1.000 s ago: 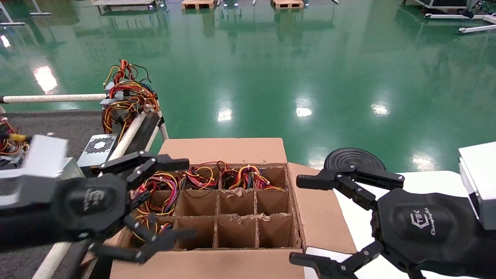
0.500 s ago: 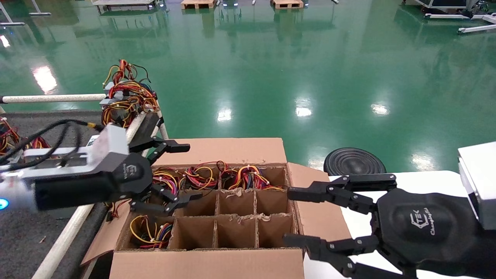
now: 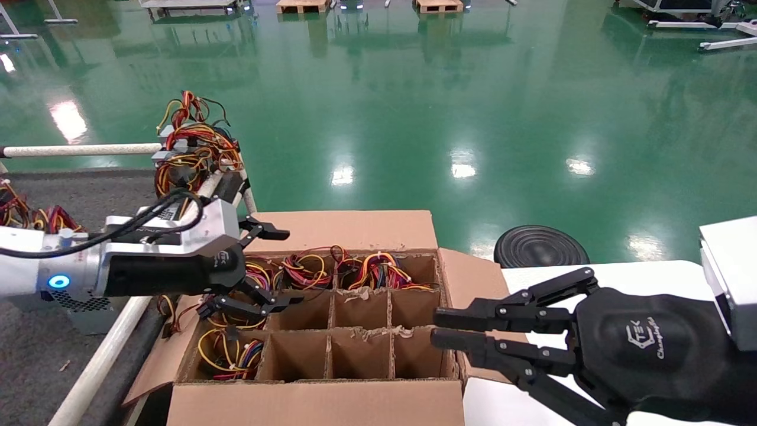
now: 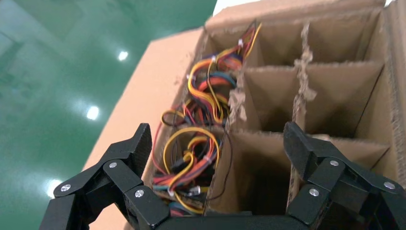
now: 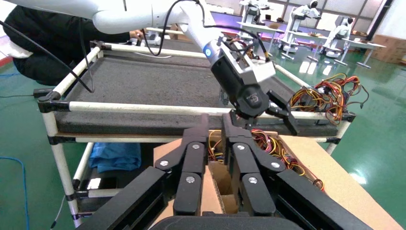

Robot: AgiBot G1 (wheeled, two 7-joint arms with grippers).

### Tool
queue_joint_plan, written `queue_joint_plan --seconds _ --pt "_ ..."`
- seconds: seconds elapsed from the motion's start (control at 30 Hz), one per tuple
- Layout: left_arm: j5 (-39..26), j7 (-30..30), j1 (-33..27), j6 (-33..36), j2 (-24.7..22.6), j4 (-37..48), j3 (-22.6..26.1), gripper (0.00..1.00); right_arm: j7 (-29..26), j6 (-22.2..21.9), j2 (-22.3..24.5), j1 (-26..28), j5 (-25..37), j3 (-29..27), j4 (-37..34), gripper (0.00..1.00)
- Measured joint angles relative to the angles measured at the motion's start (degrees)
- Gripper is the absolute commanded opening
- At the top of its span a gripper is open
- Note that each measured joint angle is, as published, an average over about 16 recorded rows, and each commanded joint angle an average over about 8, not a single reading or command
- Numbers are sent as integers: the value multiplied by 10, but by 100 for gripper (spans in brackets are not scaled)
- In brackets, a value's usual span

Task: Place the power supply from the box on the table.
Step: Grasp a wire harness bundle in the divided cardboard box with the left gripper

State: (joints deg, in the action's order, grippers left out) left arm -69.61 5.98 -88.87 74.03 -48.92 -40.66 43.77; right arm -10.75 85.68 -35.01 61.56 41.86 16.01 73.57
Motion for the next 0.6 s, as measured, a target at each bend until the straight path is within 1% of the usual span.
queue_joint_plan --seconds 0.27,0.6 --pt "-12 11 -26 -6 -19 38 45 100 0 0 0 0 0 0 0 0" --pt "-18 33 -44 -6 -38 77 79 100 0 0 0 0 0 0 0 0"
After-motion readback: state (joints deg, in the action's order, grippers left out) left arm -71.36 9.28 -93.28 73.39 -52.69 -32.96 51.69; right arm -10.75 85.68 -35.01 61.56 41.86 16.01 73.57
